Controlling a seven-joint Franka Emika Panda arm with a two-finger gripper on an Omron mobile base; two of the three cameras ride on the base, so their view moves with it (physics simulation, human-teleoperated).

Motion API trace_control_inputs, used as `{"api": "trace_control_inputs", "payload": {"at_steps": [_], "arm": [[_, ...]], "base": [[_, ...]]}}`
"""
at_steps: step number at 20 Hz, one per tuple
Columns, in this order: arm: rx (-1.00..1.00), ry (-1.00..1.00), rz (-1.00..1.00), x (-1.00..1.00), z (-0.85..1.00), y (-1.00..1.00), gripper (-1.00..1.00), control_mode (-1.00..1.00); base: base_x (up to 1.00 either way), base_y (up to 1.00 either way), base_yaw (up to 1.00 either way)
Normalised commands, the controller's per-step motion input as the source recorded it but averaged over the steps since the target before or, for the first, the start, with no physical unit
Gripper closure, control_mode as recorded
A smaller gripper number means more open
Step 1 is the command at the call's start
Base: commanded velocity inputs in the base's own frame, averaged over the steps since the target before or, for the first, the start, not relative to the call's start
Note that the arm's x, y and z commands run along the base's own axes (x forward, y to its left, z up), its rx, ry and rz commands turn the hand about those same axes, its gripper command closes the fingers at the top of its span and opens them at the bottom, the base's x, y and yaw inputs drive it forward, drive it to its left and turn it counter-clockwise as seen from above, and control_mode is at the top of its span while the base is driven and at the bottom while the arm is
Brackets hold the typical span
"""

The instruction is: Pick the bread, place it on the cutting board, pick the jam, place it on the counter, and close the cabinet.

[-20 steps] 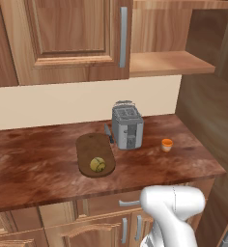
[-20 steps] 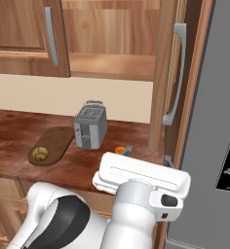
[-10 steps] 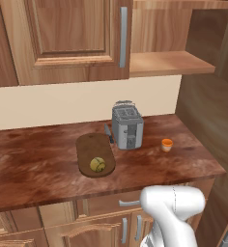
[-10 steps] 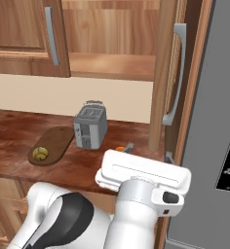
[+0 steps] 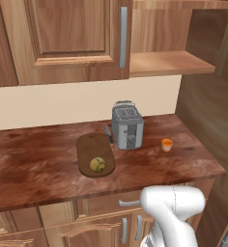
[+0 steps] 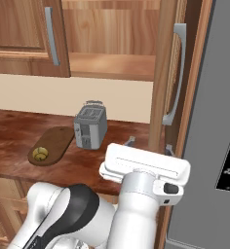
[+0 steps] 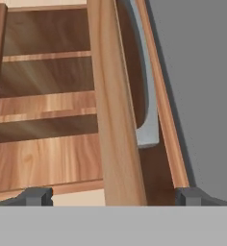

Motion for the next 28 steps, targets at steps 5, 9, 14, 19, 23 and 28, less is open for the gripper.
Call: {"api": "trace_control_inputs", "payload": {"at_steps": [5,9,14,19,23,28], "arm": [[0.00,-0.03,0.02,0.28,-0.01,0.00,-1.00,-1.00],[0.00,-0.03,0.02,0.28,-0.03,0.00,-1.00,-1.00],[0.00,-0.03,0.03,0.20,-0.03,0.00,-1.00,-1.00],[0.00,-0.06,0.06,0.07,-0.02,0.04,-1.00,-1.00],[-0.02,-0.08,0.11,0.00,-0.03,0.22,-1.00,-1.00],[-0.02,-0.08,0.15,0.00,-0.05,0.34,-1.00,-1.00]], "base": [[0.00,0.00,0.00],[0.00,0.00,0.00],[0.00,0.00,0.00],[0.00,0.00,0.00],[0.00,0.00,0.00],[0.00,0.00,0.00]]}}
